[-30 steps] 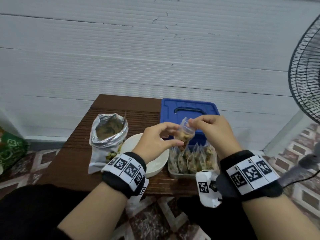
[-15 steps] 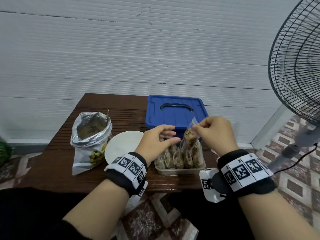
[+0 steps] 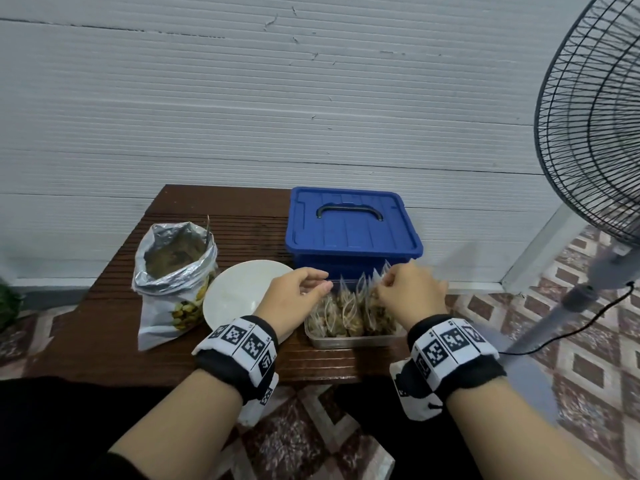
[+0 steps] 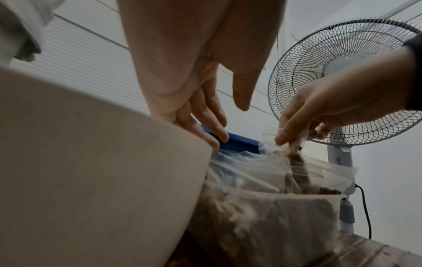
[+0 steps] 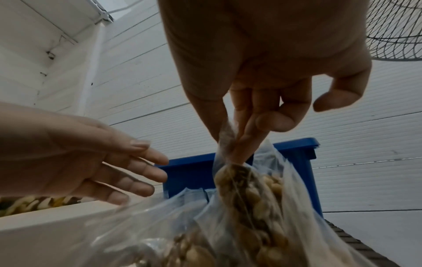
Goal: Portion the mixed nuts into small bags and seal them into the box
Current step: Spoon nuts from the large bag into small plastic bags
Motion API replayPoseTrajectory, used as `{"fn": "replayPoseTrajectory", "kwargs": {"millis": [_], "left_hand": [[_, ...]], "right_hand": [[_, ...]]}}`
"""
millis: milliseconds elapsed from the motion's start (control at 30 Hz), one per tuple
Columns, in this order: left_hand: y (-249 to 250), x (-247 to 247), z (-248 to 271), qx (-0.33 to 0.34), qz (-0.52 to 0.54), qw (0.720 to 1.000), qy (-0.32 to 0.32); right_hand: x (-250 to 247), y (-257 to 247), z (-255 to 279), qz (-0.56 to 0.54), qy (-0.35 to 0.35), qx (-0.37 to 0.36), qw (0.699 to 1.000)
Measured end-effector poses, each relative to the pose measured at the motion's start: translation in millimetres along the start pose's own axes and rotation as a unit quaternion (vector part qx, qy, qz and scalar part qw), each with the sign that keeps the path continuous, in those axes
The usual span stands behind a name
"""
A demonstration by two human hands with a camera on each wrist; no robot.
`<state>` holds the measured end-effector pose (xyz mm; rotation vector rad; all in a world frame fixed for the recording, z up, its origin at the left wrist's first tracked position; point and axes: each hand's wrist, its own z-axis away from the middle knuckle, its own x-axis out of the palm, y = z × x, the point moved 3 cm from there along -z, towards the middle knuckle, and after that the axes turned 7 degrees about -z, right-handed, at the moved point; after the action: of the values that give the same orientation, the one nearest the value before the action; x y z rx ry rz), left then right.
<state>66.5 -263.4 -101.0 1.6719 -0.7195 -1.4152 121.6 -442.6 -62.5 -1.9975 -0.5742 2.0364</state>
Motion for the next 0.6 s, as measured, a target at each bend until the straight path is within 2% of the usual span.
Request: {"fn": "replayPoseTrajectory", "kwargs": {"millis": [233,367,467,600], "left_hand": [[-7,-18,-4,-0.014,-0.041,0.998,0.036],[-22,-35,-5,-0.067,-0.114,0.990,0.059],[-41,-40,-6,-0.124,-0.199,0.972,0.034],[-64,-33,-5,-0.167,-0.276,0.945,-0.058]], "right_hand": [[-10,0,-8,-0.082,0.066,-0.006,0.994],[-8,-19,-1,-0.145,0.153,-0.095,0.973],[8,-36,11,-0.190,0.172,-0.170,0.951],[34,-48,25,-0.227,0.170,-0.224,0.932]]}}
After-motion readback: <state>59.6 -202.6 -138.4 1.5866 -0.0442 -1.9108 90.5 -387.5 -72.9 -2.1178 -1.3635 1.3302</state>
